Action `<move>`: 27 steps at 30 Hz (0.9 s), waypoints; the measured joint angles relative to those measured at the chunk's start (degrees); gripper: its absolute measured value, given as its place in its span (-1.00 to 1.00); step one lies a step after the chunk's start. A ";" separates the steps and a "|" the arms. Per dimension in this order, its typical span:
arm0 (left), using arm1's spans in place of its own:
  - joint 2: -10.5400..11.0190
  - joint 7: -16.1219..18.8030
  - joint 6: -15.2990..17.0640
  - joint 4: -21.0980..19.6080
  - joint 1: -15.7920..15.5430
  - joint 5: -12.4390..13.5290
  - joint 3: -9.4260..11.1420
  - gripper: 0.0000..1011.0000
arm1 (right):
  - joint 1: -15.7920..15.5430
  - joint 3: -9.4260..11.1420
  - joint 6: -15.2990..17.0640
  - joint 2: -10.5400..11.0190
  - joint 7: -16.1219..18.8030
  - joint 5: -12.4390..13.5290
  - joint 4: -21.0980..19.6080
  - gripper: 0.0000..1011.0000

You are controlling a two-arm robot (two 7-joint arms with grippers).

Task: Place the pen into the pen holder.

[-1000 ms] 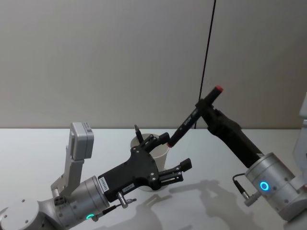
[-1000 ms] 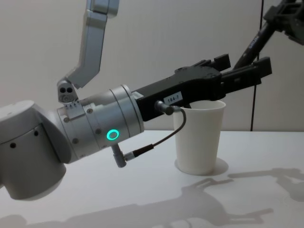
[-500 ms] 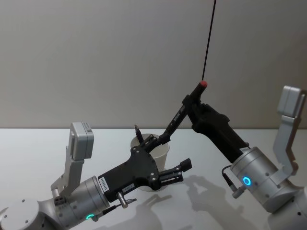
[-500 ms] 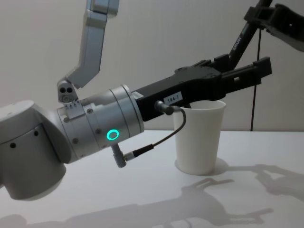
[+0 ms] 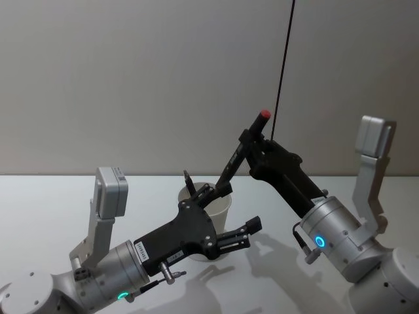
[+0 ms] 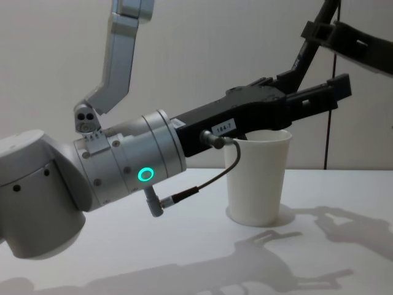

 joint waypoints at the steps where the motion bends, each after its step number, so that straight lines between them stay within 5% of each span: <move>1: 0.00 0.00 0.00 0.00 0.00 0.00 0.00 0.98 | 0.28 -0.09 -0.02 -0.21 -0.07 -0.28 0.48 -0.62; 27: 0.00 0.00 0.00 0.00 0.00 0.00 0.00 0.98 | 4.38 -1.54 1.20 -3.48 0.20 -2.86 7.40 -0.62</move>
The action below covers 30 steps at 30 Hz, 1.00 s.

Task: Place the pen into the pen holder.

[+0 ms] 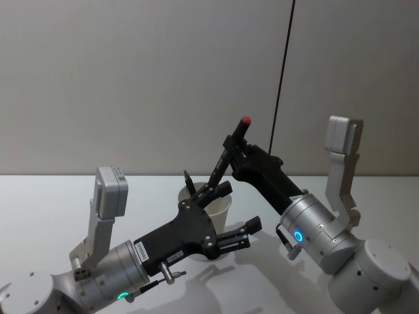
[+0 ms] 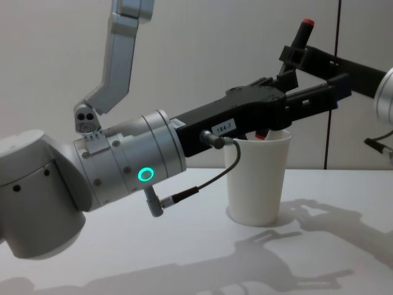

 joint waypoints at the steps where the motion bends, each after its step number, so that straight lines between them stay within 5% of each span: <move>1: 0.00 0.00 0.00 0.00 0.00 0.00 0.00 0.98 | 0.00 0.00 0.00 0.00 0.00 0.00 0.00 -0.62; 10: 0.00 0.00 0.00 0.00 0.00 0.00 0.00 0.98 | 0.43 -0.33 0.29 -0.38 0.01 -1.01 0.78 -0.55; 30: 0.00 0.00 0.00 0.00 0.00 0.00 0.00 0.98 | 0.71 -0.51 0.53 -0.67 -0.05 -1.74 1.36 0.69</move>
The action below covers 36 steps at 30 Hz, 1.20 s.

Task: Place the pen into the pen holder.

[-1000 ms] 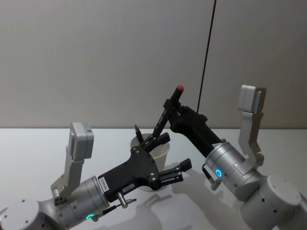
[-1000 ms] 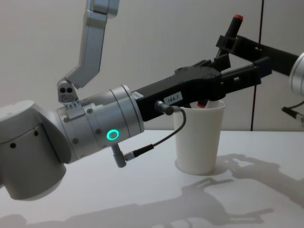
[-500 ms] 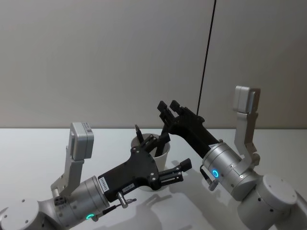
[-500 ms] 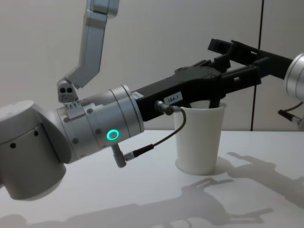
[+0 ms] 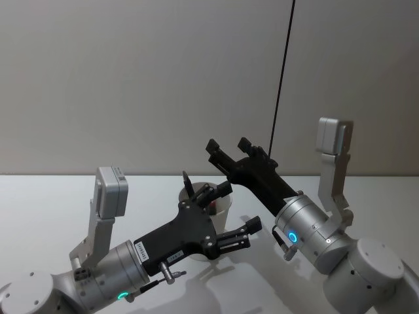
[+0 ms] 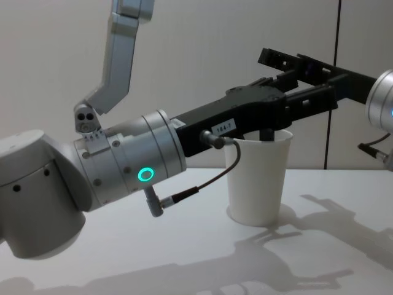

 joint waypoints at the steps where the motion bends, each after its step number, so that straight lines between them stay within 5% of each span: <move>1: 0.00 0.00 0.00 0.00 0.00 0.00 0.00 0.98 | 0.00 0.02 0.00 -0.02 0.00 0.00 0.00 0.73; 5: 0.00 0.00 0.00 0.00 0.00 0.00 0.00 0.98 | -0.19 0.37 -0.02 -0.19 0.00 0.07 -0.08 0.97; 36: 0.00 0.00 0.00 0.00 0.00 0.00 0.00 0.98 | -5.78 7.72 -1.09 0.46 -2.76 2.27 -8.55 0.98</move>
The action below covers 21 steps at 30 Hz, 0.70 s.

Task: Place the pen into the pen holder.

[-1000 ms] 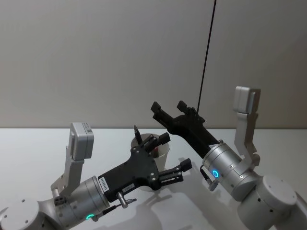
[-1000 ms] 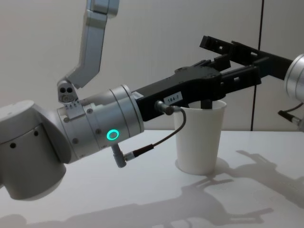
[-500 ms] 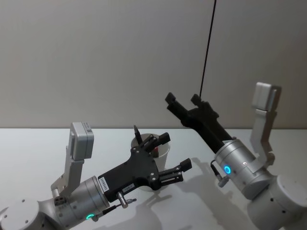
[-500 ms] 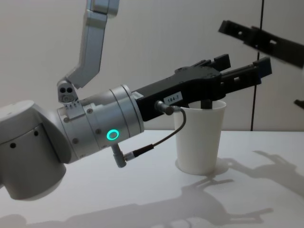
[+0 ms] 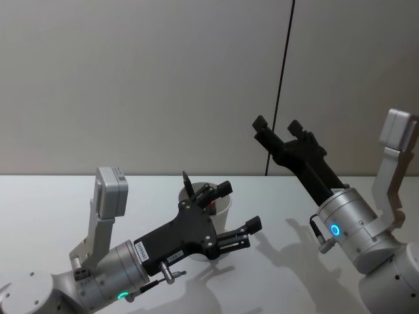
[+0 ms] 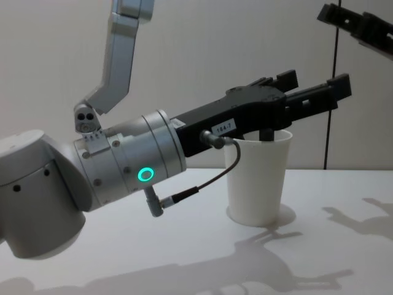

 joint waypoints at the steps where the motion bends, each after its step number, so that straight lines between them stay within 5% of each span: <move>1: 0.00 0.00 0.00 0.00 0.01 0.00 0.00 0.98 | 0.00 -0.01 0.00 0.00 -0.01 0.00 0.00 0.98; 10: 0.36 1.96 0.47 -0.78 0.59 0.97 -0.17 0.98 | -1.17 -0.04 -0.01 0.30 -0.33 -1.50 -0.62 0.98; 21: 2.02 9.37 2.49 -3.88 2.80 4.82 -0.99 0.98 | -6.78 -0.20 0.00 1.73 -2.16 -9.29 -3.46 0.98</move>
